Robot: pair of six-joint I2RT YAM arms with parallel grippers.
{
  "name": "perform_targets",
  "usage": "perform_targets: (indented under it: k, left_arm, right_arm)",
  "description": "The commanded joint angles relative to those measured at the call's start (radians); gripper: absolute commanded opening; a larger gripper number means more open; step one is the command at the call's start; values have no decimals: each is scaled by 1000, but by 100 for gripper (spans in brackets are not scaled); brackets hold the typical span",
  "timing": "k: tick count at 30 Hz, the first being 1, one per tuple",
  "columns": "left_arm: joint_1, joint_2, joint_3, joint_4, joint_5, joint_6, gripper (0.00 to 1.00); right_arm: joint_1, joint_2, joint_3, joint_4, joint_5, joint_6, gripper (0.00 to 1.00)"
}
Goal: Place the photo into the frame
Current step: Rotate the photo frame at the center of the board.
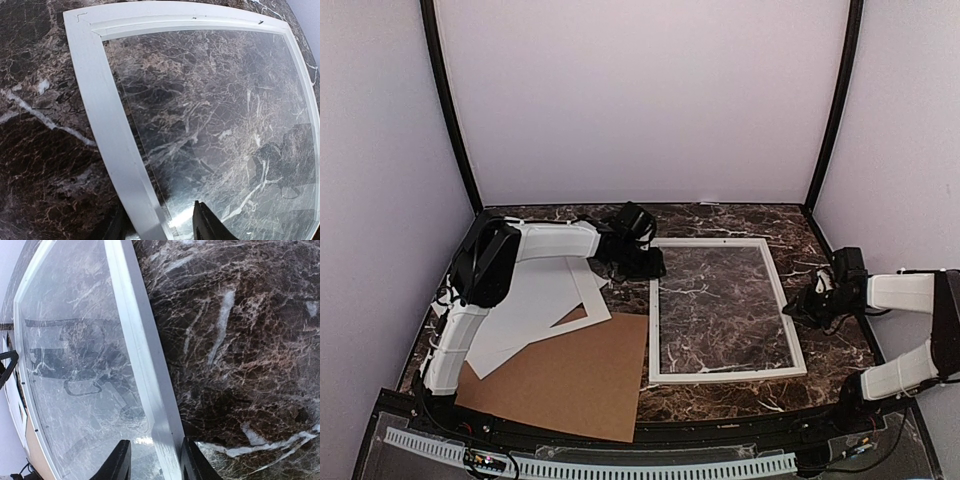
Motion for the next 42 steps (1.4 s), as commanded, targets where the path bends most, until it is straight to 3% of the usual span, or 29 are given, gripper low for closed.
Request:
perform_targets:
  k: [1, 5, 10, 14, 27, 34, 42]
  left_arm:
    - [-21, 3, -1, -54, 74, 20, 47]
    - [-37, -25, -16, -70, 35, 28, 49]
    - [-67, -75, -52, -106, -76, 39, 66]
    - [-94, -108, -88, -138, -163, 47, 71]
    - [-129, -202, -210, -193, -342, 48, 73]
    - [-131, -202, -236, -182, -345, 62, 74]
    - [-145, -165, -223, -183, -319, 66, 74]
  right_arm:
    - [20, -20, 46, 27, -82, -28, 32]
    - [20, -19, 61, 5, -62, -44, 31]
    - [20, 6, 67, -10, -33, -56, 32]
    - [20, 29, 72, -14, -7, -62, 35]
    - [20, 80, 91, -22, 10, -81, 40]
    - [20, 88, 89, -22, 11, -83, 41]
    - [20, 97, 96, -10, 10, -80, 49]
